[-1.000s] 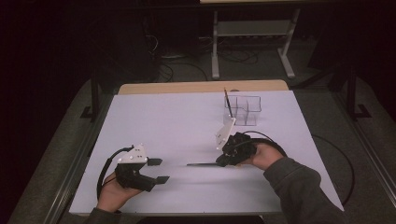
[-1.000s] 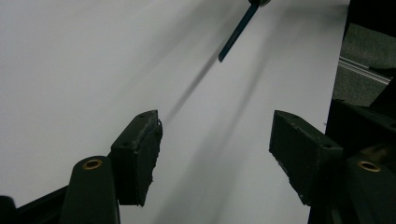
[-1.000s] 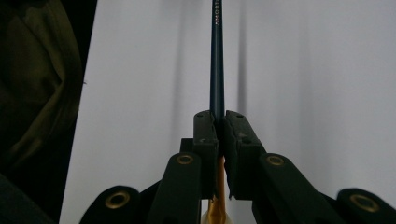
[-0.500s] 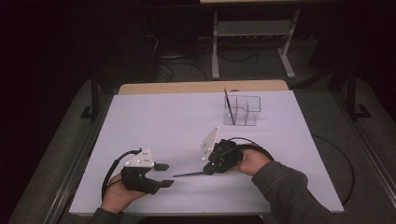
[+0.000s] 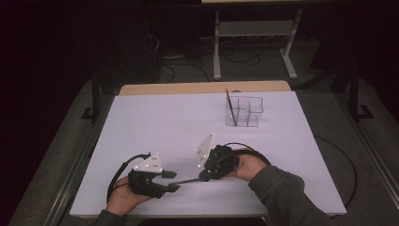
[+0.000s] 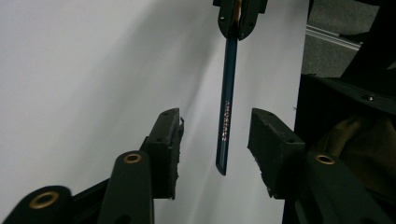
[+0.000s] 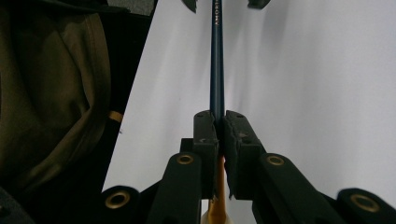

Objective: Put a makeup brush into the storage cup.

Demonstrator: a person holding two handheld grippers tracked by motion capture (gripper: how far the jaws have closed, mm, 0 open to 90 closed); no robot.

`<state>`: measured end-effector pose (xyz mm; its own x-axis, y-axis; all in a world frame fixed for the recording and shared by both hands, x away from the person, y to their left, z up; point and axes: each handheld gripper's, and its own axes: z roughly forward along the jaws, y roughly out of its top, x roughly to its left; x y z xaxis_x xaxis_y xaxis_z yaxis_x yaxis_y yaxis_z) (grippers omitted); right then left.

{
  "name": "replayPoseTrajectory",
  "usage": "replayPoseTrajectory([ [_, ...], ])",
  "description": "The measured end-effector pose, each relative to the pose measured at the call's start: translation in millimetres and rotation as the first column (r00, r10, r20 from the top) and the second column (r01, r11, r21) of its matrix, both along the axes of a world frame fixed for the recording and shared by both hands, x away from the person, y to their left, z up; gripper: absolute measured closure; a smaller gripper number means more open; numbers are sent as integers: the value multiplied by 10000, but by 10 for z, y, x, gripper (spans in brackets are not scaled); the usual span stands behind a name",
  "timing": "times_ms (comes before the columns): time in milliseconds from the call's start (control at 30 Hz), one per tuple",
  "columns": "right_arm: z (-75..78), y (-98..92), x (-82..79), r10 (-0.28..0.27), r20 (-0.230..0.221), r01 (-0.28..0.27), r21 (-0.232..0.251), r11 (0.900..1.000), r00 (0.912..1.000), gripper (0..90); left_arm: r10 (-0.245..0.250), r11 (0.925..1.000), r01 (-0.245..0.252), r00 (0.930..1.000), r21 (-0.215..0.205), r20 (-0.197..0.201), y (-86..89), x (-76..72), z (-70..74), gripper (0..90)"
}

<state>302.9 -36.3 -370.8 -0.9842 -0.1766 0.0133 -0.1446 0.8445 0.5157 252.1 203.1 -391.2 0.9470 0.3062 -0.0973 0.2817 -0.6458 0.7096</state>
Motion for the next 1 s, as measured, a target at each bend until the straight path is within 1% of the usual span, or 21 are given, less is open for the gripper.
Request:
replayPoseTrajectory([
  [100,-7,12,-17,1,9,-1,44,10000,10000,830,-50,10000,50,9998,-9,-171,-32,-13,-24,585],
  [167,-14,21,-23,59,28,-59,26,10000,10000,831,-126,9999,127,9997,58,-200,-51,-16,-35,604],
  [233,-18,30,-37,63,14,-63,29,10000,10000,831,-310,9994,312,9993,142,-197,-64,-15,-45,615],
  [300,-23,40,-47,132,43,-132,62,9999,9999,830,-324,9993,328,9992,160,-244,-71,-19,-52,633],
  [400,-35,58,-68,136,-32,-136,35,9999,9999,830,-433,9988,438,9988,228,-224,-73,-20,-51,666],
  [533,-46,72,-68,249,56,-249,36,9997,9997,830,-484,9985,491,9984,251,-300,-75,-22,-57,703],
  [667,-45,74,-67,252,96,-253,62,9997,9996,831,-542,9979,553,9980,350,-315,-81,-19,-60,728],
  [733,-46,77,-72,211,29,-211,62,9998,9998,831,-550,9979,561,9979,331,-347,-83,-21,-62,742],
  [933,-47,100,-83,319,156,-320,19,9995,9994,830,-625,9972,637,9976,402,-300,-96,-16,-67,757],
  [1000,-43,104,-92,297,68,-297,44,9995,9995,830,-691,9964,706,9971,479,-311,-97,-15,-68,776],
])
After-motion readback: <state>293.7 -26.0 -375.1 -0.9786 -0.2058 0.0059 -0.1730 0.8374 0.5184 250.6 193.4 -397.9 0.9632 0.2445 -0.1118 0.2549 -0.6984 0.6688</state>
